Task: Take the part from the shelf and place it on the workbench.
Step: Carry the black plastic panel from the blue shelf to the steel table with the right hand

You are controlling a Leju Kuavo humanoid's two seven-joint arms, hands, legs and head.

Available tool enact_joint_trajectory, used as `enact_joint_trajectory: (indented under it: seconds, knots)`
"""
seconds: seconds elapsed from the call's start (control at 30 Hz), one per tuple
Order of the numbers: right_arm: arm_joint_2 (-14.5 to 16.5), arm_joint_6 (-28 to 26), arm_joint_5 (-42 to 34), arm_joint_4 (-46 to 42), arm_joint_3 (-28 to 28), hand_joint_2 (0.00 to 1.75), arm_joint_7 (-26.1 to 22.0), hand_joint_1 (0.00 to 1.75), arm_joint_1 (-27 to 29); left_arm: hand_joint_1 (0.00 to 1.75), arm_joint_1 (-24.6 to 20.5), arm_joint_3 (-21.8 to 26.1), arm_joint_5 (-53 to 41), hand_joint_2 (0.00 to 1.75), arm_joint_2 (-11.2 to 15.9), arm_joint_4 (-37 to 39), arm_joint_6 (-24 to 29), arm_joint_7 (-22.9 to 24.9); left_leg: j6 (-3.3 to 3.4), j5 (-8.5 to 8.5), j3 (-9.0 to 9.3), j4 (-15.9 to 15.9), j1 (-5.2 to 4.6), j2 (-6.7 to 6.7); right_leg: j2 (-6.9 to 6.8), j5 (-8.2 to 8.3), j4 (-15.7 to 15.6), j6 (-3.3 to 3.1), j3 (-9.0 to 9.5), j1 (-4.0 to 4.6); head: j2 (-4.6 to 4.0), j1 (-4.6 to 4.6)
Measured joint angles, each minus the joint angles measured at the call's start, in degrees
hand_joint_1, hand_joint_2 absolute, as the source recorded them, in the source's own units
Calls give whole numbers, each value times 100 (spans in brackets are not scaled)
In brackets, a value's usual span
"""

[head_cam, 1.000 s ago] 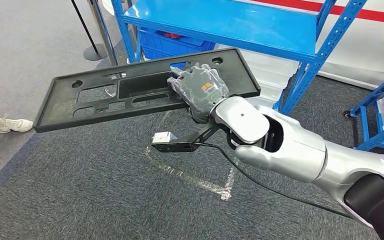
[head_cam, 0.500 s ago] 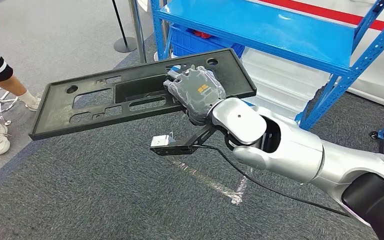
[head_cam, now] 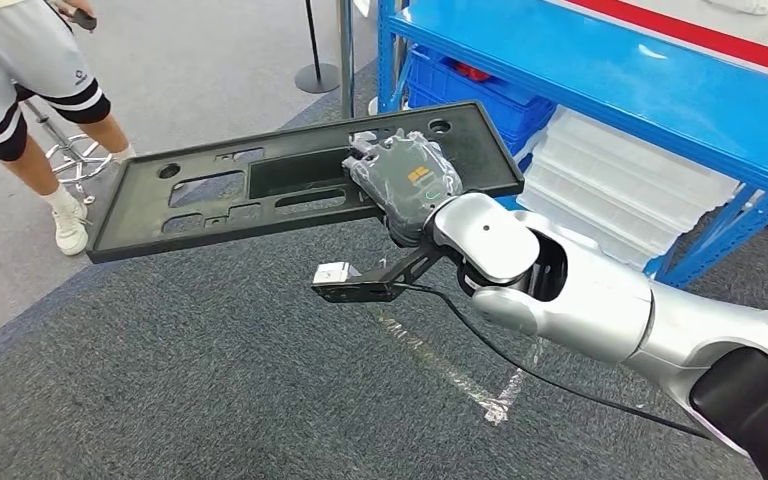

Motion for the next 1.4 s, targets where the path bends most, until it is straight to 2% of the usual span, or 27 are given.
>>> enact_joint_trajectory:
  seconds: [0.03,0.1,0.17,0.2,0.23,0.33,0.4,0.47,0.53,0.57,0.63,0.67,0.7,0.73,0.77,0.8,0.87,0.93,0.97,1.0,1.07,1.13,1.2,1.23,1.3,1.33,1.4]
  knots:
    - [15,-9,-1,15,0,175,1,175,-6,0,1,0,8,175,8,2,-1,16,-31,-75,-55,99,-15,126,-83,33,-59,-16,26,-20,0,-17]
    - [40,-34,-2,48,0,175,2,175,-33,0,-13,0,31,175,13,3,-2,41,-81,-402,-296,626,-30,471,-247,70,-123,-35,52,-18,0,-56]
    - [52,-51,-2,87,0,175,2,175,-56,0,-34,0,52,175,18,3,1,53,-125,-693,-561,1268,-3,611,-421,68,-122,-45,47,-9,-1,-70]
    - [58,-53,-3,105,0,175,2,175,-57,0,-38,0,60,175,19,3,2,64,-144,-703,-592,1389,10,636,-505,62,-116,-43,46,-14,-1,-73]
    - [64,-51,-4,119,0,175,3,175,-59,0,-36,1,66,175,21,4,8,82,-163,-613,-517,1302,25,663,-583,51,-107,-33,46,-25,-1,-72]
    - [73,-37,-9,149,0,175,20,175,-110,0,-31,2,106,175,28,5,31,140,-209,-215,43,328,37,907,-774,-20,-21,70,34,-40,-1,-86]
    - [72,-19,-25,174,0,175,43,175,-161,0,-33,4,122,175,25,5,59,162,-142,-191,176,43,6,996,-873,-60,35,137,13,0,-1,-102]
    - [74,24,-79,202,0,175,89,175,-179,0,-23,7,130,175,25,8,187,227,-27,-190,152,50,-7,877,-978,-73,32,180,25,17,0,-107]
    - [66,48,-152,242,0,175,154,175,-192,0,-1,9,113,175,26,14,392,293,51,-174,149,32,-6,761,-830,-208,166,222,-23,-10,0,-98]
    - [52,40,-186,269,-1,175,183,175,-205,0,5,9,89,175,27,16,482,303,84,-163,151,20,-1,710,-673,-353,395,232,-128,-22,0,-93]
    - [2,19,-249,339,-4,175,229,175,-238,0,10,8,32,175,26,19,597,299,126,-151,142,18,-12,596,-390,-695,1161,218,-504,-16,0,-87]
    - [-25,13,-270,377,-5,175,239,175,-249,0,7,8,12,175,26,19,618,295,140,-149,139,18,-27,523,-340,-791,1515,203,-698,-1,0,-87]
    - [-49,12,-286,412,-7,175,243,175,-255,0,5,7,3,175,26,19,626,291,149,-148,140,18,-46,445,-316,-784,1702,181,-825,16,0,-88]
    - [-66,13,-297,443,-7,175,243,175,-260,0,5,7,0,175,26,19,629,290,152,-147,146,19,-68,363,-300,-665,1660,147,-847,35,0,-88]
    - [-83,13,-302,467,-7,175,243,175,-269,0,5,7,-1,175,26,19,632,288,153,-147,156,18,-88,286,-271,-456,1396,101,-765,58,0,-87]
    - [-94,13,-307,486,-9,175,244,175,-291,0,6,7,-2,175,23,19,633,287,153,-146,164,14,-97,218,-198,-213,991,39,-613,84,0,-88]
    - [-113,13,-311,516,-15,175,245,175,-351,0,4,5,-1,175,3,20,633,287,142,-130,152,2,-93,109,-1,88,317,-72,-312,110,-1,-109]
    - [-117,24,-327,541,-20,175,271,175,-400,0,5,4,23,175,-18,21,606,311,111,-90,117,-24,-43,14,72,139,94,-114,-205,127,-1,-111]
    - [-119,40,-351,550,-20,175,306,175,-424,0,10,4,55,175,-19,21,576,342,87,-63,113,-53,-32,-47,20,160,11,-120,-180,133,-1,-94]
    - [-120,62,-385,561,-20,175,353,175,-451,0,20,5,92,175,-17,23,551,377,67,-60,107,-65,-44,-35,-52,184,-79,-115,-128,121,0,-86]
    - [-136,108,-473,588,-20,175,455,175,-541,0,37,5,141,175,-22,27,557,415,0,-189,12,115,-83,200,-218,236,-288,-111,-1,71,0,-111]
    - [-185,136,-537,625,-21,175,535,175,-647,0,46,4,140,175,-35,29,633,382,-92,-485,-283,719,-45,526,-375,247,-347,-103,53,41,0,-145]
    - [-253,164,-580,662,-22,175,595,175,-700,0,52,4,130,175,-36,29,703,305,-187,-631,-551,1255,29,648,-534,218,-313,-77,54,17,-1,-148]
    - [-285,193,-602,677,-22,175,622,175,-705,0,57,4,116,175,-35,29,730,256,-233,-572,-555,1268,59,679,-609,193,-279,-49,51,-4,-1,-148]
    - [-352,283,-659,691,-22,175,665,175,-725,0,64,4,81,175,-31,29,728,192,-320,-261,-231,668,95,822,-744,106,-153,44,36,-62,-1,-150]
    - [-382,327,-682,692,-22,175,681,175,-751,0,63,4,87,175,-32,29,672,197,-333,-154,-52,353,83,918,-799,55,-77,100,15,-68,-1,-157]
    - [-427,411,-719,702,-22,175,706,175,-843,0,56,4,143,175,-33,29,505,251,-249,-103,93,45,46,1012,-888,-18,50,193,-31,-48,-2,-149]
